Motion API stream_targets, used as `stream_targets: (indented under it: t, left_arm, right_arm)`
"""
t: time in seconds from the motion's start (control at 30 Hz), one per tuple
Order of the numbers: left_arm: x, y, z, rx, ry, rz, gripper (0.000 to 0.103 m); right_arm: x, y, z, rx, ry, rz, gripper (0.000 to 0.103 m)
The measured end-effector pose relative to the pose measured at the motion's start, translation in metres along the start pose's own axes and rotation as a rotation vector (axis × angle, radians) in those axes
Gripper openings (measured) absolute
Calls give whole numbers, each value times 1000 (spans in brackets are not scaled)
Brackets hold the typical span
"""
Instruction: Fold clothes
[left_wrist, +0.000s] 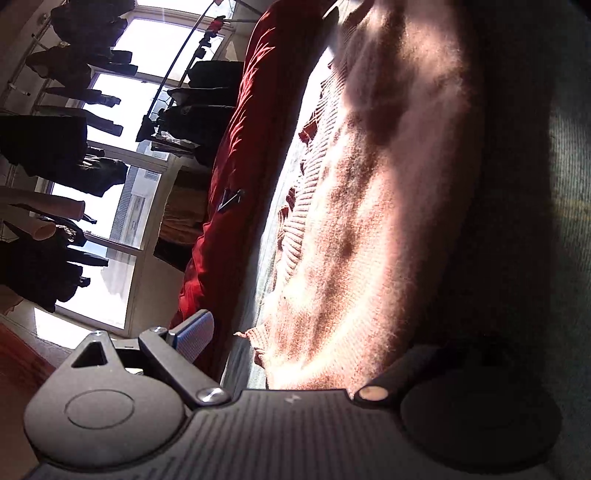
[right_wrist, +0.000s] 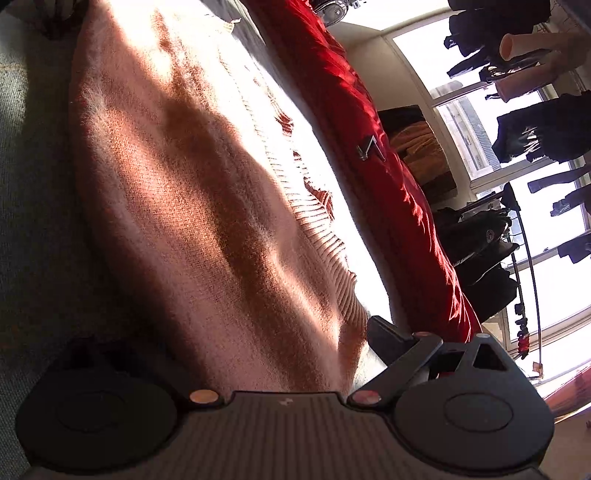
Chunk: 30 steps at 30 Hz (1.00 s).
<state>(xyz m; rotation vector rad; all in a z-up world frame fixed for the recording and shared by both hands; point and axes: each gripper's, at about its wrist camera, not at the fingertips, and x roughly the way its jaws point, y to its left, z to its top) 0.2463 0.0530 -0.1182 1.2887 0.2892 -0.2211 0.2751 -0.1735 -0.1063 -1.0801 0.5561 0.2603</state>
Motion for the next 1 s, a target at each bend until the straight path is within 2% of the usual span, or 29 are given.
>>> stream_targets:
  t: [0.2, 0.27, 0.3, 0.37, 0.4, 0.43, 0.47, 0.5, 0.53, 0.63, 0.9, 1.0]
  left_arm:
    - [-2, -8, -8, 38, 7, -29, 71]
    - [4, -11, -3, 54, 19, -47, 56]
    - [6, -13, -2, 61, 26, -58, 51]
    - [9, -17, 1, 74, 36, -76, 34]
    - [8, -19, 1, 77, 38, -80, 31]
    - [7, -21, 0, 77, 42, -85, 23]
    - [6, -22, 0, 74, 48, -91, 17]
    - [4, -23, -1, 78, 52, -89, 15]
    - [3, -25, -2, 85, 54, -83, 13]
    - [2, -25, 0, 90, 69, -87, 10]
    - [-9, 0, 5, 44, 73, -75, 7]
    - [-17, 10, 9, 39, 69, -78, 7]
  right_arm:
    - [-3, 3, -3, -8, -19, -9, 79]
    - [-2, 4, -2, -8, -25, -11, 70]
    - [0, 5, 0, -7, -27, -11, 67]
    - [5, 8, 5, -4, -32, -11, 61]
    - [7, 9, 7, -2, -34, -11, 60]
    - [9, 10, 8, -4, -32, -5, 55]
    - [9, 10, 8, 4, -33, 5, 47]
    - [8, 10, 8, 15, -35, 18, 42]
    - [7, 11, 7, 18, -33, 24, 32]
    - [4, 14, 8, 13, -24, 33, 21]
    - [-8, -2, 13, -7, -28, 46, 12]
    - [-16, -15, 15, 2, -21, 81, 11]
